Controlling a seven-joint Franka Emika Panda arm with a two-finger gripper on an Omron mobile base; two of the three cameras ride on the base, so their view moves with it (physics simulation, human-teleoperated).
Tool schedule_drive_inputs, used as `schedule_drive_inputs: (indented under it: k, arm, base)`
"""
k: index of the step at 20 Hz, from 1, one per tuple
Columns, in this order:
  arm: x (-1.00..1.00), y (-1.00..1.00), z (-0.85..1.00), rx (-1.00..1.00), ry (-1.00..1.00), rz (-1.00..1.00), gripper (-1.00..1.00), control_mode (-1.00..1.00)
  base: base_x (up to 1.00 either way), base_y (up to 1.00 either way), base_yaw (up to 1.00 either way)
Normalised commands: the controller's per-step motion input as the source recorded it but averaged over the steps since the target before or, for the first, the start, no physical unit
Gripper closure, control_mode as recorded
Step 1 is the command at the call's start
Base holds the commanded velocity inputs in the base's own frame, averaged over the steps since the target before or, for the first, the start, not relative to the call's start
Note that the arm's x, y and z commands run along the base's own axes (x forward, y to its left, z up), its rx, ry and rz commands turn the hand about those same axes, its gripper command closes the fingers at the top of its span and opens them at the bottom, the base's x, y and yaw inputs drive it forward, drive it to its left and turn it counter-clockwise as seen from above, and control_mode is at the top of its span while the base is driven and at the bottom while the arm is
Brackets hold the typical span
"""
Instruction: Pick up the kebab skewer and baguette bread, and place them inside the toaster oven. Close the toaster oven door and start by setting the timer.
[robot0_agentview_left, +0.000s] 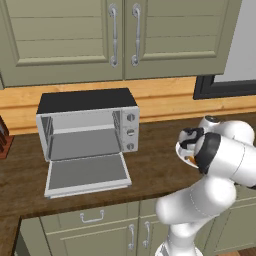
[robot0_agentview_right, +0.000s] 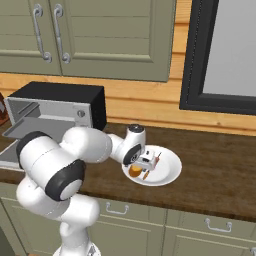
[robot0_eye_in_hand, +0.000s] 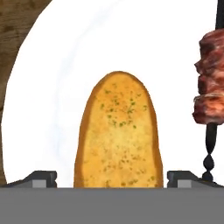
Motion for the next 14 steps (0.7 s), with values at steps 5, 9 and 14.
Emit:
schedule_drive_inputs:
  k: [5, 9, 14]
  arm:
    - [0.09, -0.04, -0.25, 0.0, 0.02, 0.0, -1.0, -1.0]
    - [0.01, 0.0, -0.16, 0.0, 0.0, 0.0, 1.0, -1.0]
    - [0.0, -0.02, -0.11, 0.0, 0.0, 0.0, 1.0, -1.0]
  base:
    - [0.0, 0.0, 0.0]
    - [0.0, 0.0, 0.0]
    - [0.0, 0.0, 0.0]
